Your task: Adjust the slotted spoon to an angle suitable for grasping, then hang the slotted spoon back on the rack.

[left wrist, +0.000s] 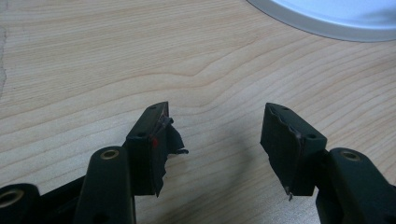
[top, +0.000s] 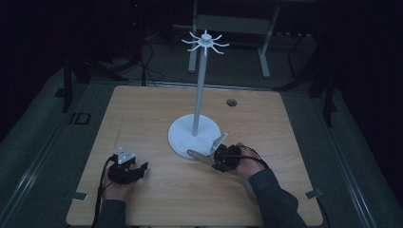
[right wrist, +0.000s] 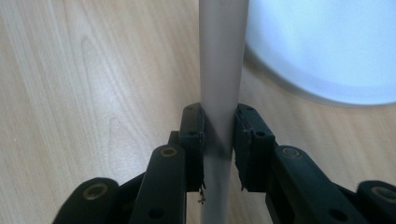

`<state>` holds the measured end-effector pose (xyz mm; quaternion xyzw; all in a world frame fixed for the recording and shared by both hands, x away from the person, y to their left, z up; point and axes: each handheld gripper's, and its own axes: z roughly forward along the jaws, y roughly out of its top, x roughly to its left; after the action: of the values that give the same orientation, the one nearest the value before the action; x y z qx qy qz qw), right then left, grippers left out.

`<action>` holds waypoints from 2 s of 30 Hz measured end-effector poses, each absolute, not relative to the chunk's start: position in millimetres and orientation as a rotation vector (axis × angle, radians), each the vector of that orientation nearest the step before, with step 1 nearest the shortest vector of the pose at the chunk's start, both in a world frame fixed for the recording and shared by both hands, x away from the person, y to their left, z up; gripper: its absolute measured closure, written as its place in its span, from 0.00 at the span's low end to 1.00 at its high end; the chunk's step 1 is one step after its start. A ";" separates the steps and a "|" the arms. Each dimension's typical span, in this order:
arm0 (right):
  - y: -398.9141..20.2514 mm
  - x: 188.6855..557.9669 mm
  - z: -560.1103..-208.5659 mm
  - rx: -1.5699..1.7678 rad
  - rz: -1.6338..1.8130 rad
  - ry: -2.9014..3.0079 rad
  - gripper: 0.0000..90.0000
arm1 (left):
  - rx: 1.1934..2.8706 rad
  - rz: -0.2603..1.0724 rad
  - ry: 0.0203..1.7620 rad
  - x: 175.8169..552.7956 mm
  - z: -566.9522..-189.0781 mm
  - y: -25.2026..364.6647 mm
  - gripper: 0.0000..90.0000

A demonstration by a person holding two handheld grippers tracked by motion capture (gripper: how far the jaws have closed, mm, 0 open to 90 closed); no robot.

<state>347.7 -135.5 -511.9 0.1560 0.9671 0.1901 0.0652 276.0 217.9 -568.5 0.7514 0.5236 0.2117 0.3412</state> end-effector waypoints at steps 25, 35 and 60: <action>-175.6 357.7 -476.9 0.678 0.922 2.618 0.83 | 1.959 0.548 1.369 277.0 -569.5 217.9 0.48; -182.7 356.0 -464.7 0.717 1.003 2.509 0.83 | 1.957 0.548 1.367 276.8 -569.0 218.2 0.48; -187.6 354.8 -442.5 0.715 1.127 2.365 0.83 | 1.947 0.553 1.370 276.5 -569.0 217.2 0.48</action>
<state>354.8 -187.6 -442.5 0.2575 0.8511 0.4057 0.2115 276.5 217.2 -569.0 0.7487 0.5269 0.2126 0.3415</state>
